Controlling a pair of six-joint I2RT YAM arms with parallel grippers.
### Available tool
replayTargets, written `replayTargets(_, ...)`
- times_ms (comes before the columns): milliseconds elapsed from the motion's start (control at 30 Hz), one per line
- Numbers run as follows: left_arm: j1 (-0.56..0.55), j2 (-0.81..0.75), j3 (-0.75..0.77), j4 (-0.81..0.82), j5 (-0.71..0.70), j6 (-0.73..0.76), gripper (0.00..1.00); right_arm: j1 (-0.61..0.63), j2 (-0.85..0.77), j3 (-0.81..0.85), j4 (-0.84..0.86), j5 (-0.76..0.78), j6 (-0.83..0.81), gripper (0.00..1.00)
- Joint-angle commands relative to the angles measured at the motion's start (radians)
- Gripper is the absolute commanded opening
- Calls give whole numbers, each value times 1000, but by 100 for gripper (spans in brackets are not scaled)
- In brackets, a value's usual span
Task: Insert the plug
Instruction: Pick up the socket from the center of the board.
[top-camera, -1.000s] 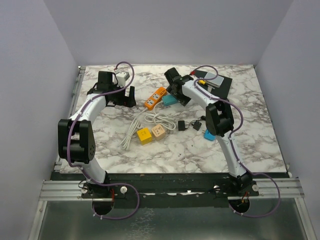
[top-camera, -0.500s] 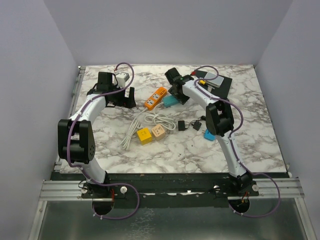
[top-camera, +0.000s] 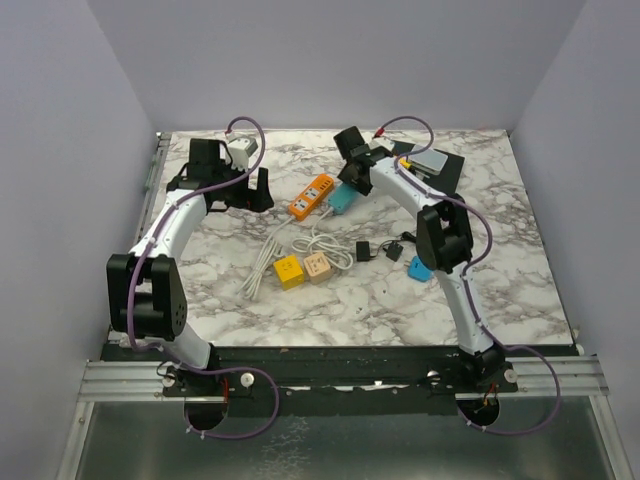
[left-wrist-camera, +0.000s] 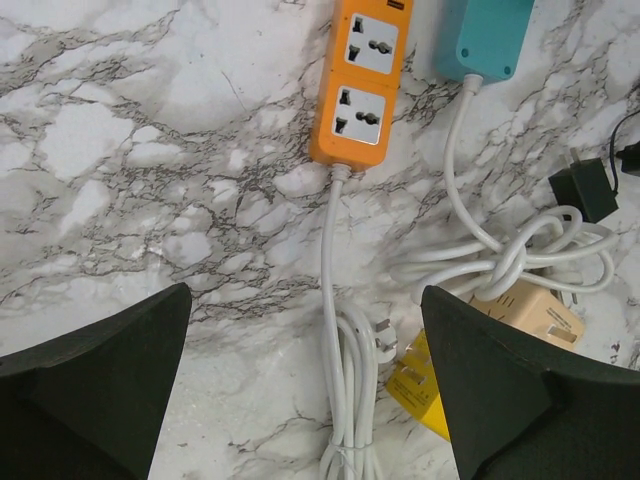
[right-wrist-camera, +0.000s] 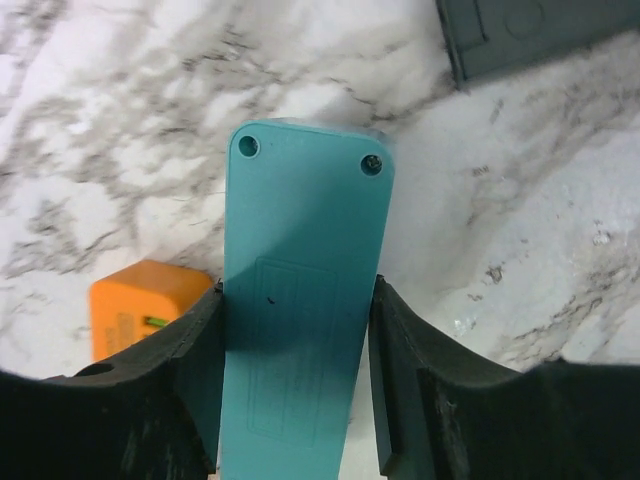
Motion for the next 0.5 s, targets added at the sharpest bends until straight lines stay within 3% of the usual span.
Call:
replayTargets(0, -5, -50, 45, -27, 53, 5, 99, -26, -226, -52, 207, -75, -207, 12)
replayTargets(267, -14, -76, 124, -30, 139, 85, 99, -37, -468, -172, 362, -286, -447, 9)
replayTargets(467, -17, -134, 222, -30, 267, 287, 99, -45, -545, -104, 354, -656, -635, 9)
